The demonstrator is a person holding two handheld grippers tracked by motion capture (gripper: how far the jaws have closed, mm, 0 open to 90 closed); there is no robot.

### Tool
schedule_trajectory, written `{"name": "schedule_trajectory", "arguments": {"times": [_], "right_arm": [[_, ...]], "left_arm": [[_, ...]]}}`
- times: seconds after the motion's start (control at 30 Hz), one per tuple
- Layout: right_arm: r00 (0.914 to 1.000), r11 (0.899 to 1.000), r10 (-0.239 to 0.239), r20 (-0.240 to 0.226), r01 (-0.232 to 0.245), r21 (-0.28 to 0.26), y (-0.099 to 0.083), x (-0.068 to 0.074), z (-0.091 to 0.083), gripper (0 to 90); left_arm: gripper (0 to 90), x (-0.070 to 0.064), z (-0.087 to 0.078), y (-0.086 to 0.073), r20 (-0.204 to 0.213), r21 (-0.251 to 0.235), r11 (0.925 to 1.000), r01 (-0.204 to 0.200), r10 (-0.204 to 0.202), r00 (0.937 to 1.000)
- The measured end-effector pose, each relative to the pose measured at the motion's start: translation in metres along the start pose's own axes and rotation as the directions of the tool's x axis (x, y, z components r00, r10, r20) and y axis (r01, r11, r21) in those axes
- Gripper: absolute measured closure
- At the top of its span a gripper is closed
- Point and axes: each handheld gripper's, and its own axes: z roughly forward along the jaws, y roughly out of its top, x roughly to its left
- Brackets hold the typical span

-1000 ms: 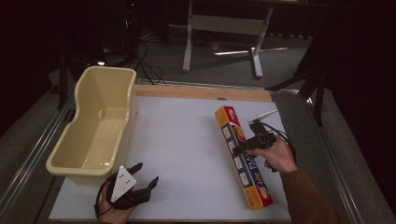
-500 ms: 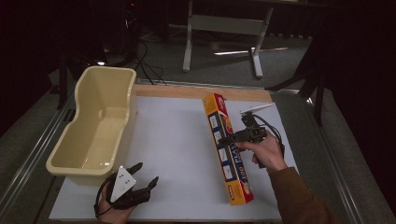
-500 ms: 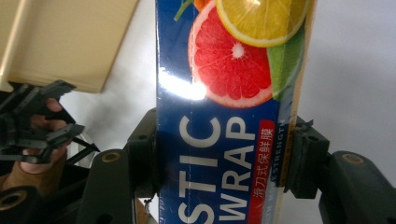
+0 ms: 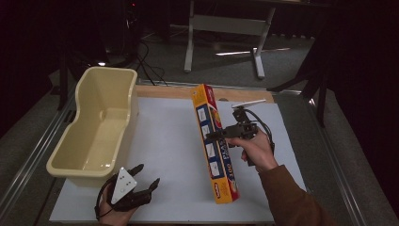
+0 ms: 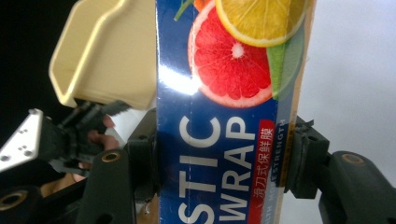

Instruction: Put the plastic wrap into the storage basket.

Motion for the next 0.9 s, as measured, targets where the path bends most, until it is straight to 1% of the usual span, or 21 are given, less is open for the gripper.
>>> {"name": "schedule_trajectory", "arguments": {"times": [0.07,0.23,0.53,0.57,0.6,0.63,0.77,0.8,0.9], "right_arm": [[0.9998,1.0,0.002,-0.018,-0.003,-0.009,0.004,0.004,0.002,41.5],[0.9992,1.0,0.001,-0.04,-0.002,-0.02,0.012,0.013,0.007,41.5],[0.9972,1.0,0.0,-0.075,-0.002,-0.027,0.028,0.03,0.016,41.5],[0.9964,1.0,0.003,-0.084,-0.005,-0.029,0.03,0.033,0.018,41.5],[0.9964,1.0,0.003,-0.084,-0.005,-0.029,0.03,0.033,0.018,41.5],[0.9955,1.0,0.006,-0.095,-0.008,-0.028,0.033,0.037,0.021,41.6],[0.9953,0.999,0.014,-0.095,-0.017,-0.027,0.039,0.043,0.027,41.5],[0.9953,0.999,0.012,-0.096,-0.014,-0.028,0.04,0.044,0.028,41.5],[0.9946,0.999,0.025,-0.1,-0.028,-0.025,0.046,0.045,0.033,41.6]], "left_arm": [[29.8,0.0,0.0,0.0,0.0,-0.001,1.0,0.001,-0.001,1.0],[29.8,0.0,0.0,0.0,-0.001,0.0,1.0,0.002,-0.002,1.0],[29.5,0.001,0.0,0.0,-0.001,0.001,1.0,0.003,-0.003,1.0],[29.4,0.001,0.0,0.0,-0.001,0.001,1.0,0.002,-0.002,1.0],[29.4,0.001,0.0,0.0,-0.001,0.001,1.0,0.002,-0.002,1.0],[29.4,0.001,0.0,0.0,0.0,0.002,1.0,0.003,-0.003,1.0],[29.4,0.001,0.0,0.0,0.001,0.0,1.0,0.005,-0.005,1.0],[29.4,0.001,0.0,0.0,0.001,0.0,1.0,0.005,-0.005,1.0],[29.5,0.001,0.0,0.0,0.003,0.001,1.0,0.004,-0.004,1.0]]}}
